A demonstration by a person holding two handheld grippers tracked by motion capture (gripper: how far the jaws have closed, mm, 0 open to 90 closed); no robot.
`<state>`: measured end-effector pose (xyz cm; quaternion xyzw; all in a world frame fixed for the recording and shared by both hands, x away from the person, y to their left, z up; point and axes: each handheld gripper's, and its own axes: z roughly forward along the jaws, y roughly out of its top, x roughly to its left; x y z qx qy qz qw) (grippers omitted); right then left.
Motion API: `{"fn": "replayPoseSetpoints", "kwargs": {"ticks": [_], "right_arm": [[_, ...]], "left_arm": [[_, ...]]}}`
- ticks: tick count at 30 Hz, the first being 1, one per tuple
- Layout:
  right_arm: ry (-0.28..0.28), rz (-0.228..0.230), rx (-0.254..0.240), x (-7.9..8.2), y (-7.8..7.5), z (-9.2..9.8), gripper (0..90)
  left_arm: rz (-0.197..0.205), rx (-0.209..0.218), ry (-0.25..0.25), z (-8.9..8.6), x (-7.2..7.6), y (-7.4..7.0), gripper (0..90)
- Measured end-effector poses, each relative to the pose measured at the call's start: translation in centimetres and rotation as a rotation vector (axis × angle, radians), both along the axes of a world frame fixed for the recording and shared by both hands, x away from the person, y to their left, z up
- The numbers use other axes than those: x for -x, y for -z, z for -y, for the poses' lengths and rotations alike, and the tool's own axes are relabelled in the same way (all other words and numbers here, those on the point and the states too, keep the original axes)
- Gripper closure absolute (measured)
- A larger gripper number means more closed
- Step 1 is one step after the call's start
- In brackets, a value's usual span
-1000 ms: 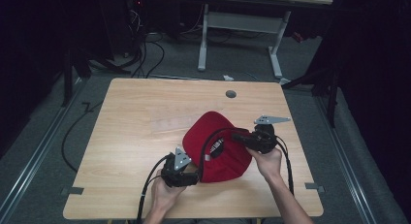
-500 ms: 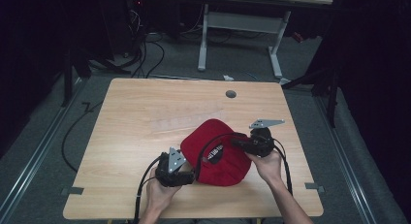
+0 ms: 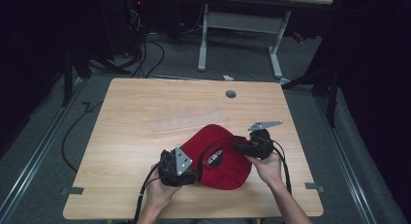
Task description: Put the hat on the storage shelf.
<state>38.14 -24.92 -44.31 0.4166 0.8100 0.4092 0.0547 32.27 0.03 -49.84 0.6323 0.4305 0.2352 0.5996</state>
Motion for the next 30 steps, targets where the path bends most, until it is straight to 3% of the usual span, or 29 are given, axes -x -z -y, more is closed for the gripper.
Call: {"fn": "replayPoseSetpoints", "kwargs": {"ticks": [7, 10, 13, 15, 19, 23, 30], "right_arm": [[-0.02, -0.037, 0.001, -0.1, 0.2, -0.5, 82.9], [-0.043, -0.054, -0.026, -0.1, 0.4, -0.8, 82.9], [-0.051, -0.046, -0.044, -0.2, 0.1, -1.4, 83.0], [-0.054, -0.041, -0.047, -0.3, 0.0, -1.3, 82.9], [-0.076, -0.049, -0.038, -0.1, -0.3, -1.6, 82.4], [-0.088, -0.041, -0.059, -0.1, -0.1, -1.7, 80.2], [-0.085, -0.036, -0.069, -0.3, -0.3, -1.7, 71.9]], "left_arm": [[-0.024, -0.037, -0.03, -0.2, -0.1, 0.6, 22.8], [0.017, -0.11, -0.045, -0.1, 0.0, 0.8, 29.2], [0.063, -0.132, -0.001, 0.7, 0.7, 0.7, 34.8], [0.07, -0.129, 0.013, 0.7, 0.9, 0.7, 36.9], [0.041, -0.108, 0.033, 0.1, 0.7, 0.3, 44.0], [0.034, -0.099, 0.064, -0.5, 0.9, -0.1, 52.6], [-0.047, -0.058, 0.155, -1.1, 1.6, -1.0, 67.0]]}}
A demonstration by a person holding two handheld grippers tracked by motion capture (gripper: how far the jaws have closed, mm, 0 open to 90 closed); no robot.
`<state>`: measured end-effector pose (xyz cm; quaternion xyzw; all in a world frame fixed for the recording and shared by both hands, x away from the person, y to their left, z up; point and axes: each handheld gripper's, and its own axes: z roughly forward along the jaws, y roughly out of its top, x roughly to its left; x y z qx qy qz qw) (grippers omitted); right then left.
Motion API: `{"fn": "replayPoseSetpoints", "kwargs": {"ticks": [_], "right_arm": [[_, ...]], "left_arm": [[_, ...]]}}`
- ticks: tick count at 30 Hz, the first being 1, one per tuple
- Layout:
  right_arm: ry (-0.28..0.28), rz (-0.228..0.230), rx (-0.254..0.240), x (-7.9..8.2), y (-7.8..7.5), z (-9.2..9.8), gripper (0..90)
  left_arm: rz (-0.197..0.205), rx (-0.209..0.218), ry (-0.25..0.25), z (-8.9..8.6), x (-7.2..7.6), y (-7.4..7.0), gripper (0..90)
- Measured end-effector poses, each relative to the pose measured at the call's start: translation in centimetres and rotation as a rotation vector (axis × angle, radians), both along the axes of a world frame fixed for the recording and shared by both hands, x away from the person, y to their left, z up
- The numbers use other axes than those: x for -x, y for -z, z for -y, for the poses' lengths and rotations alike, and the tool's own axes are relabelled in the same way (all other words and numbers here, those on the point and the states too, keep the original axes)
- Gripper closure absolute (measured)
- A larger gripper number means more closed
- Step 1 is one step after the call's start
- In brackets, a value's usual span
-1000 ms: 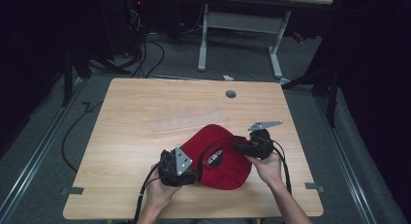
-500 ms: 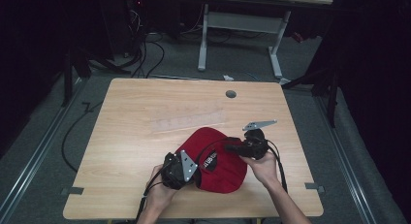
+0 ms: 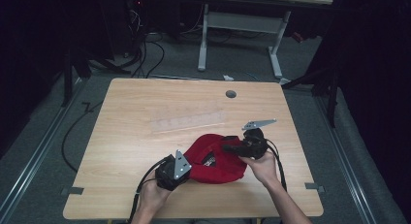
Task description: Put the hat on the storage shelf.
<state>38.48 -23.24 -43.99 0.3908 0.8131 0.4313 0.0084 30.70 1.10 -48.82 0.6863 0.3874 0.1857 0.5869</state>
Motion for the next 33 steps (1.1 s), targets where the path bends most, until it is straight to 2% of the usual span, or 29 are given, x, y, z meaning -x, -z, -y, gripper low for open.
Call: {"fn": "replayPoseSetpoints", "kwargs": {"ticks": [4, 10, 13, 14, 15, 17, 18, 20, 22, 24, 26, 27, 28, 30, 32, 33], "right_arm": [[0.009, 0.015, -0.008, -0.2, 0.0, -0.2, 68.9], [0.033, 0.063, 0.022, -0.2, -0.2, -1.0, 61.8], [0.045, 0.067, 0.02, -0.3, -0.3, -1.0, 59.8], [0.051, 0.069, 0.015, -0.3, -0.3, -0.9, 58.5], [0.092, 0.095, 0.007, -0.2, -0.6, -0.5, 55.1], [0.105, 0.111, 0.005, -0.2, -0.8, -0.4, 55.3], [0.118, 0.133, -0.023, -0.2, -1.2, 0.2, 54.4], [0.121, 0.139, -0.029, -0.2, -1.3, 0.4, 53.8], [0.143, 0.164, -0.037, -0.1, -1.4, 0.9, 51.6], [0.171, 0.184, -0.087, 0.4, -1.6, 2.0, 49.2], [0.175, 0.188, -0.095, 0.6, -1.7, 2.3, 48.9], [0.179, 0.205, -0.096, 1.1, -1.8, 2.8, 48.7], [0.179, 0.205, -0.096, 1.1, -1.8, 2.8, 48.7], [0.19, 0.227, -0.104, 1.4, -2.0, 3.3, 48.3], [0.223, 0.242, -0.157, 2.0, -2.2, 4.6, 47.5], [0.231, 0.244, -0.151, 2.0, -2.1, 4.8, 47.3]], "left_arm": [[0.017, -0.022, 0.015, 0.1, 0.5, -0.2, 69.6], [0.014, -0.025, 0.042, -0.2, 0.9, -0.1, 74.5], [0.01, -0.033, 0.057, -0.1, 0.9, -0.2, 76.7], [0.006, -0.042, 0.062, -0.1, 1.0, -0.2, 76.7], [0.003, -0.045, 0.065, -0.1, 1.0, -0.3, 82.0], [-0.004, -0.047, 0.057, -0.3, 1.0, -0.3, 82.4], [-0.005, -0.046, 0.055, -0.5, 1.1, -0.3, 83.3], [-0.007, -0.053, 0.056, -0.7, 1.1, -0.3, 84.3], [-0.016, -0.022, 0.044, -0.9, 0.7, -0.5, 85.3], [-0.025, 0.015, 0.044, -1.2, 0.4, -1.0, 85.2], [-0.028, 0.013, 0.051, -1.0, 0.5, -1.1, 85.2], [-0.025, -0.007, 0.058, -0.8, 0.5, -1.0, 85.2], [-0.025, -0.007, 0.058, -0.8, 0.5, -1.0, 85.3], [-0.033, -0.01, 0.043, -0.9, 0.1, -0.8, 85.3], [-0.044, 0.009, 0.026, -1.4, -0.1, -0.8, 85.4], [-0.049, 0.032, 0.019, -1.5, -0.2, -0.9, 85.4]]}}
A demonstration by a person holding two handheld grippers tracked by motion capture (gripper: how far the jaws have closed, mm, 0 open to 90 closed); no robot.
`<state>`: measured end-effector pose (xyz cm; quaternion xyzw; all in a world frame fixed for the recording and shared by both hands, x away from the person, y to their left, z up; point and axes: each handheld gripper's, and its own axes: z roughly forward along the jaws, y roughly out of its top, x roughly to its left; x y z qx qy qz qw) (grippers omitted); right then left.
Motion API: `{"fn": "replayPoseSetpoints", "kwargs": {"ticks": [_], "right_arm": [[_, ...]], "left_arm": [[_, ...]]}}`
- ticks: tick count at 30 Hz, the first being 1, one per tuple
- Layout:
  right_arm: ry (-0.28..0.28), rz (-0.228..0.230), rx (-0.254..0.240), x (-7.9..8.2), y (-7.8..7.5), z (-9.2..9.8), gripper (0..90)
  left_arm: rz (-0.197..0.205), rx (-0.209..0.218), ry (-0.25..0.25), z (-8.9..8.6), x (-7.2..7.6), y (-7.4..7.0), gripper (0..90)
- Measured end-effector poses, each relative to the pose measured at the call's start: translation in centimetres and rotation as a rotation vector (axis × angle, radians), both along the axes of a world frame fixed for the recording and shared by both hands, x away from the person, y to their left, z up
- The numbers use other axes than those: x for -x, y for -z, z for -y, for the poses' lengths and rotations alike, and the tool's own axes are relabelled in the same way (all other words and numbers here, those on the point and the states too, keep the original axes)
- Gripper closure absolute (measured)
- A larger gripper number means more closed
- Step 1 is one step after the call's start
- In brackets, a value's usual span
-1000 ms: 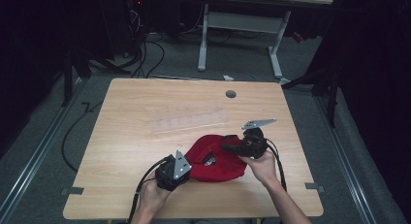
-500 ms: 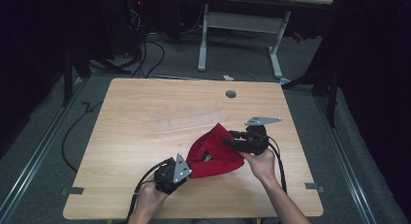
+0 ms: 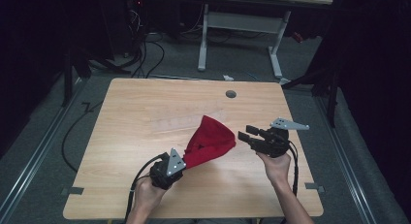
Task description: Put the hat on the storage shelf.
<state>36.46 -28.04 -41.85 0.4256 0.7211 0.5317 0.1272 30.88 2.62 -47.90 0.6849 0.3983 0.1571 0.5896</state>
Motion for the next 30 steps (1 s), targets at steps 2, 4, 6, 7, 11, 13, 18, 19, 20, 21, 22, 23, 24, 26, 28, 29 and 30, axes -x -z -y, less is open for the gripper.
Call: {"fn": "replayPoseSetpoints", "kwargs": {"ticks": [2, 4, 6, 7, 11, 13, 18, 19, 20, 21, 22, 23, 24, 26, 28, 29, 30], "right_arm": [[0.006, -0.003, 0.02, 0.0, 0.4, 0.3, 46.8], [0.008, -0.019, 0.064, 0.0, 1.2, 0.2, 45.4], [0.007, -0.031, 0.104, 0.0, 2.0, 0.0, 44.0], [0.008, -0.037, 0.139, 0.1, 2.8, -0.2, 43.4], [0.045, -0.087, 0.247, 0.4, 6.8, -0.5, 42.3], [0.063, -0.097, 0.284, 0.5, 7.9, -0.4, 42.3], [0.102, -0.108, 0.327, 0.6, 9.4, 0.0, 40.5], [0.108, -0.111, 0.332, 0.5, 9.7, 0.0, 40.1], [0.113, -0.114, 0.342, 0.5, 10.0, 0.0, 39.7], [0.119, -0.113, 0.355, 0.5, 10.3, -0.1, 39.1], [0.127, -0.113, 0.364, 0.5, 10.4, -0.1, 38.7], [0.13, -0.119, 0.38, 0.5, 11.0, -0.2, 37.2], [0.13, -0.127, 0.38, 0.4, 11.2, -0.3, 36.5], [0.129, -0.127, 0.391, 0.4, 11.2, -0.4, 36.1], [0.129, -0.114, 0.423, 0.5, 11.2, -0.7, 35.1], [0.129, -0.114, 0.423, 0.5, 11.2, -0.7, 35.1], [0.129, -0.115, 0.419, 0.5, 11.2, -0.7, 35.0]], "left_arm": [[-0.015, 0.051, -0.01, -0.8, -0.2, -0.5, 85.4], [-0.015, 0.054, -0.015, -0.9, -0.4, -0.6, 85.4], [-0.02, 0.071, -0.033, -1.3, -0.7, -0.7, 85.4], [-0.025, 0.08, -0.038, -1.5, -0.8, -0.7, 85.4], [-0.059, 0.159, -0.067, -2.3, -1.4, -1.0, 85.3], [-0.062, 0.171, -0.076, -2.6, -1.6, -1.2, 85.3], [-0.074, 0.202, -0.092, -3.1, -2.0, -1.4, 85.2], [-0.085, 0.223, -0.1, -3.2, -2.1, -1.4, 85.2], [-0.097, 0.244, -0.099, -3.4, -2.2, -1.6, 85.1], [-0.104, 0.261, -0.095, -3.6, -2.3, -1.7, 85.1], [-0.119, 0.294, -0.091, -3.8, -2.4, -1.8, 85.0], [-0.129, 0.327, -0.097, -4.1, -2.5, -2.1, 85.0], [-0.129, 0.327, -0.097, -4.1, -2.5, -2.1, 85.0], [-0.135, 0.349, -0.104, -4.5, -2.8, -2.4, 85.0], [-0.14, 0.359, -0.112, -4.7, -3.0, -2.6, 85.0], [-0.143, 0.366, -0.117, -4.8, -3.1, -2.8, 85.0], [-0.144, 0.37, -0.117, -4.9, -3.2, -3.0, 85.1]]}}
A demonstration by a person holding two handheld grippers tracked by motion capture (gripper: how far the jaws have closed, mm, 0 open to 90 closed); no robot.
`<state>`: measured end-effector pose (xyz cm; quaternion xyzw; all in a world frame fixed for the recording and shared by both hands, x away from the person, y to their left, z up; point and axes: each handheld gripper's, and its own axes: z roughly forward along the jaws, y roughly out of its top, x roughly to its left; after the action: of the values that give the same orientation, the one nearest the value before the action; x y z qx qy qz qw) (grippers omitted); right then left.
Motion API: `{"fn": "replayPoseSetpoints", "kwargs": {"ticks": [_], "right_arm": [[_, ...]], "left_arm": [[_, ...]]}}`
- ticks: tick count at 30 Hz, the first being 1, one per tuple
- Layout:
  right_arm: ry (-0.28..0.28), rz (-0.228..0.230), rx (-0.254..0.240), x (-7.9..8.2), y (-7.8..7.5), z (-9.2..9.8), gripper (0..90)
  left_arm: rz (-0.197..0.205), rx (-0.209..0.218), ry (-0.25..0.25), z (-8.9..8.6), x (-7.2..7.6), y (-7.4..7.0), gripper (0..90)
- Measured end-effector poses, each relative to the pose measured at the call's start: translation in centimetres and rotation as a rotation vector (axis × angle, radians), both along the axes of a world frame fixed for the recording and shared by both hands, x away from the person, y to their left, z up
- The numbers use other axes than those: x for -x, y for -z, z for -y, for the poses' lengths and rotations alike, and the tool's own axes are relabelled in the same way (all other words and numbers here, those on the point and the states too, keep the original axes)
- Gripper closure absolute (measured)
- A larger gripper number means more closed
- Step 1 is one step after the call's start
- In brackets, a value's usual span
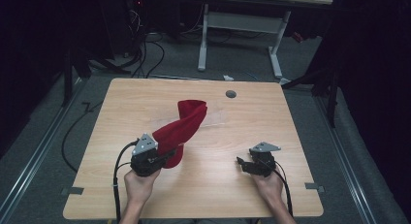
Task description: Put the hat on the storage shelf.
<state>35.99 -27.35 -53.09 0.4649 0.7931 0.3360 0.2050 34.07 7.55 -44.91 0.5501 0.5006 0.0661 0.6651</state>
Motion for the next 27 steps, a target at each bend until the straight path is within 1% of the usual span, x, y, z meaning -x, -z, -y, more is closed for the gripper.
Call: {"fn": "replayPoseSetpoints", "kwargs": {"ticks": [1, 4, 5, 6, 8, 9, 10, 11, 12, 14, 16, 17, 20, 21, 22, 23, 25, 26, 27], "right_arm": [[0.001, 0.0, 0.001, 0.0, 0.0, 0.0, 34.7], [0.004, 0.002, 0.004, 0.0, 0.0, 0.0, 34.5], [0.003, 0.002, 0.003, 0.0, 0.0, 0.0, 34.5], [0.003, 0.002, 0.003, 0.0, 0.0, 0.0, 34.5], [0.004, 0.002, 0.002, 0.0, 0.0, 0.0, 34.4], [0.004, 0.002, 0.004, 0.0, 0.0, -0.1, 34.2], [0.001, 0.0, 0.003, 0.0, 0.0, -0.1, 33.3], [-0.001, 0.001, 0.004, 0.0, 0.0, -0.1, 32.9], [-0.002, 0.0, 0.005, 0.1, 0.0, -0.1, 32.8], [-0.001, 0.0, 0.005, 0.1, 0.0, -0.1, 32.8], [-0.001, 0.0, 0.005, 0.1, 0.0, -0.1, 32.8], [-0.002, 0.002, 0.005, 0.1, 0.0, -0.1, 32.8], [-0.001, 0.001, 0.003, 0.1, 0.0, -0.1, 32.8], [-0.002, 0.0, 0.003, 0.1, 0.0, -0.1, 32.8], [-0.002, 0.0, 0.003, 0.1, 0.0, -0.1, 32.8], [-0.002, 0.0, 0.003, 0.1, 0.0, -0.1, 32.8], [0.0, -0.001, 0.001, 0.1, 0.0, -0.1, 32.8], [0.0, -0.001, 0.001, 0.1, 0.0, -0.1, 32.8], [0.0, -0.001, 0.001, 0.1, 0.0, -0.1, 32.8]], "left_arm": [[-0.002, -0.001, -0.002, -0.1, -0.1, -0.2, 85.0], [0.01, 0.003, -0.019, -0.4, -0.4, -0.8, 85.0], [0.012, 0.017, -0.029, -0.7, -0.6, -1.1, 85.0], [0.012, 0.017, -0.029, -0.7, -0.6, -1.1, 85.0], [0.004, 0.041, -0.046, -1.1, -1.0, -1.5, 85.0], [0.005, 0.043, -0.051, -1.4, -1.1, -1.7, 85.0], [0.004, 0.055, -0.06, -1.7, -1.4, -2.0, 85.0], [0.004, 0.055, -0.06, -1.7, -1.4, -2.0, 85.0], [0.01, 0.06, -0.077, -2.1, -1.8, -2.3, 85.0], [0.011, 0.063, -0.081, -2.2, -1.9, -2.4, 84.9], [0.01, 0.089, -0.093, -2.7, -2.5, -3.0, 84.9], [0.01, 0.089, -0.093, -2.7, -2.5, -3.0, 84.9], [0.014, 0.095, -0.114, -3.1, -3.2, -3.4, 84.9], [0.016, 0.099, -0.12, -3.3, -3.5, -3.6, 84.9], [0.016, 0.112, -0.131, -3.6, -3.9, -3.8, 84.9], [0.016, 0.112, -0.131, -3.6, -3.9, -3.8, 84.9], [0.009, 0.125, -0.146, -4.0, -4.5, -4.0, 84.9], [0.005, 0.121, -0.156, -4.2, -4.9, -4.1, 84.9], [0.005, 0.121, -0.156, -4.2, -4.9, -4.1, 85.0]]}}
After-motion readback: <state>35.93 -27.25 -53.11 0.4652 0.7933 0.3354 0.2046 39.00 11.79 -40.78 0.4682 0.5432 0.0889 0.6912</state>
